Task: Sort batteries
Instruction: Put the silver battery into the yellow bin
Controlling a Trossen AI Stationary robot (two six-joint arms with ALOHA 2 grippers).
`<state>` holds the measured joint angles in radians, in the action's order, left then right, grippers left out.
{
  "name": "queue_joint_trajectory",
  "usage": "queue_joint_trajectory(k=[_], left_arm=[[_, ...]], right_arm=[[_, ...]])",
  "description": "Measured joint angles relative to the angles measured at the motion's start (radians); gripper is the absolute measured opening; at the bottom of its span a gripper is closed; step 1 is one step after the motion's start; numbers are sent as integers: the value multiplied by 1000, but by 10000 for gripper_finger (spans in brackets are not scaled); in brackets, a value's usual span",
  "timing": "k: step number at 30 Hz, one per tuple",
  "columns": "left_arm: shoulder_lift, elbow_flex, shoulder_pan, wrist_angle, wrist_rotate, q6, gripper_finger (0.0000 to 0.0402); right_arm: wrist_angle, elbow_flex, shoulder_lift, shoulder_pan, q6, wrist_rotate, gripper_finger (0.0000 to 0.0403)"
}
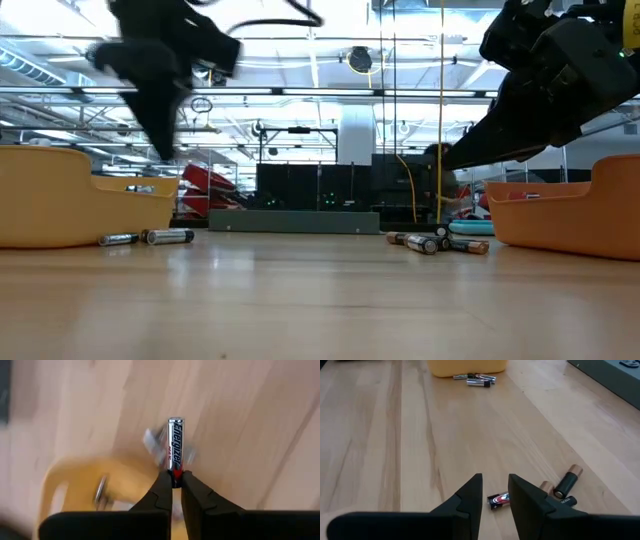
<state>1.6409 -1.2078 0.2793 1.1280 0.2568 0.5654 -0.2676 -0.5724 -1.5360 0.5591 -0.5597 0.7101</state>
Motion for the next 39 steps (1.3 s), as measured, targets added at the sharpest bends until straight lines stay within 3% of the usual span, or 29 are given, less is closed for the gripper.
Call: queue_joint_trajectory(k=[4,9,13,19,28,32,36,39], left_arm=[[-134,46,-9,121,-86,93,20],[-259,237,-75,76,-150,135,20],[-305,379,-134,-38,-199,133,20],[-308,480,-203,-97,-261,150,21],[-307,455,-214,-94,-232,159,153],[-307,399,-214,-66,-183,121,167],[-307,285,-211,-76,-65,81,168],[-265,187,-195,-113,16,23,169]], right_arm=[[-8,0,0,-1,4,0,84],[-14,0,0,-1,6,0,84],[-14,0,0,-1,7,0,84],[-18,0,0,-4,18,-1,84],[-22,0,0,-4,22,-2,84],[-21,0,0,-4,21,-3,84],[-20,0,0,-11,20,-16,84],[4,0,0,-24,15,-87,84]])
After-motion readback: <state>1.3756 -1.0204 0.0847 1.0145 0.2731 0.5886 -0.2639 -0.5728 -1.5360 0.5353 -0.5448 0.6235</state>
